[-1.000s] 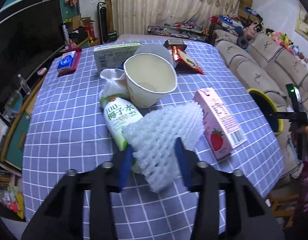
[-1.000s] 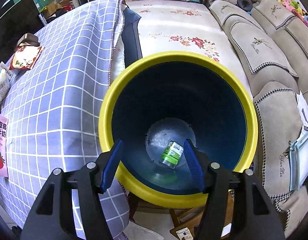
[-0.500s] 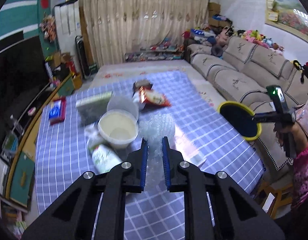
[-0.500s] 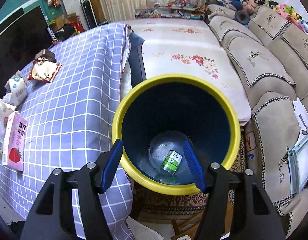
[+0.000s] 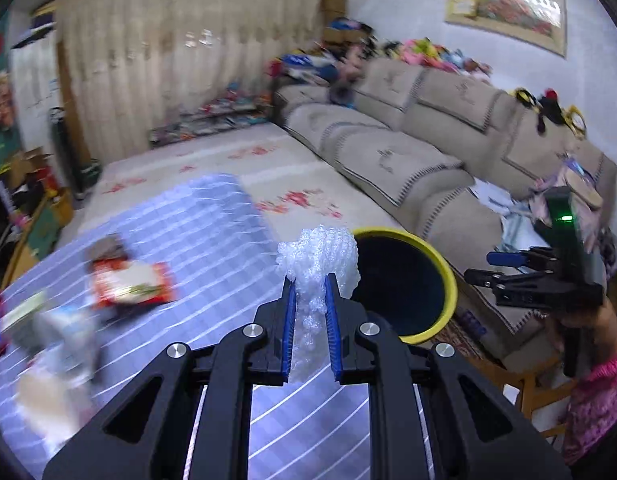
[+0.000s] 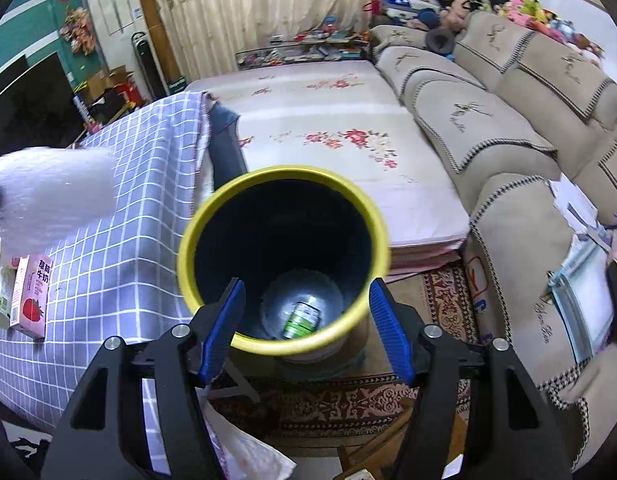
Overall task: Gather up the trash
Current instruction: 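Carry the foam net with the left tool to the bin and release, then reach the right tool to the pink strawberry milk carton and grasp it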
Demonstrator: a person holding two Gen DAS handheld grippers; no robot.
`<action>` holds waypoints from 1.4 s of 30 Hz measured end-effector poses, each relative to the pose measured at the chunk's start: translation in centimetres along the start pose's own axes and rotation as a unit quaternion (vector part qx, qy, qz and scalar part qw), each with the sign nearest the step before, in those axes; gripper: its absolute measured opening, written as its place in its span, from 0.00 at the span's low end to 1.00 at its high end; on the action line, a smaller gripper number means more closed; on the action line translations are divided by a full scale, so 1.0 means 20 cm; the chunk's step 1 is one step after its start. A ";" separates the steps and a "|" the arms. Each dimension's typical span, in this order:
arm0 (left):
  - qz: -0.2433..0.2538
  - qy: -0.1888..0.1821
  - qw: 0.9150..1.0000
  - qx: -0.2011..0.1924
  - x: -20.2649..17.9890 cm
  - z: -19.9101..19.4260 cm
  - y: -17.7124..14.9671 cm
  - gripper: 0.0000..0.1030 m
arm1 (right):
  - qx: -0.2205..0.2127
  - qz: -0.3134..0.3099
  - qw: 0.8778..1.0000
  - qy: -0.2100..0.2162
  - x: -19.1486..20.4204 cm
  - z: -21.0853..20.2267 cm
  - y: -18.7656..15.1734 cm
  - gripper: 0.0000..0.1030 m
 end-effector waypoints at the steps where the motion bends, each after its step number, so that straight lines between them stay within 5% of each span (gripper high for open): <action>1: 0.004 -0.005 1.000 0.007 -0.03 0.07 0.01 0.15 | -0.001 0.003 1.000 -0.003 -0.02 -0.01 -0.01 0.61; 9: 0.040 -0.019 0.996 0.075 -0.31 0.63 0.04 0.21 | -0.003 0.027 1.000 -0.016 -0.19 -0.07 -0.08 0.62; 13: 0.039 -0.008 0.994 0.098 -0.35 0.84 0.00 0.56 | 0.000 0.031 0.999 -0.014 -0.21 -0.06 -0.10 0.63; 17: 0.017 -0.015 0.995 0.102 -0.32 0.86 -0.03 0.64 | 0.000 0.030 1.000 -0.009 -0.20 -0.06 -0.10 0.63; 23: -0.014 -0.018 0.998 0.056 -0.22 0.52 -0.02 0.76 | -0.002 0.027 1.000 0.003 -0.11 -0.05 -0.11 0.64; 32: -0.056 0.031 0.998 -0.001 0.09 -0.16 -0.22 0.91 | 0.005 -0.007 0.999 0.044 0.21 -0.02 -0.16 0.65; 36: -0.091 0.087 0.992 -0.021 0.30 -0.44 -0.38 0.94 | -0.002 -0.037 0.996 0.077 0.48 -0.05 -0.18 0.65; 42: -0.150 0.181 0.971 -0.047 0.63 -0.81 -0.62 0.95 | -0.013 -0.110 0.984 0.138 1.00 -0.12 -0.27 0.65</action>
Point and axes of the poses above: each gripper's, at about its wrist camera, not at the fingertips, and z roughly the way its jaws point, x to its left, y to its top, the point moved 10 cm from there along z, roughly the way its jaws point, and after that the axes turned 4 degrees about -y, right-handed, at the moved point
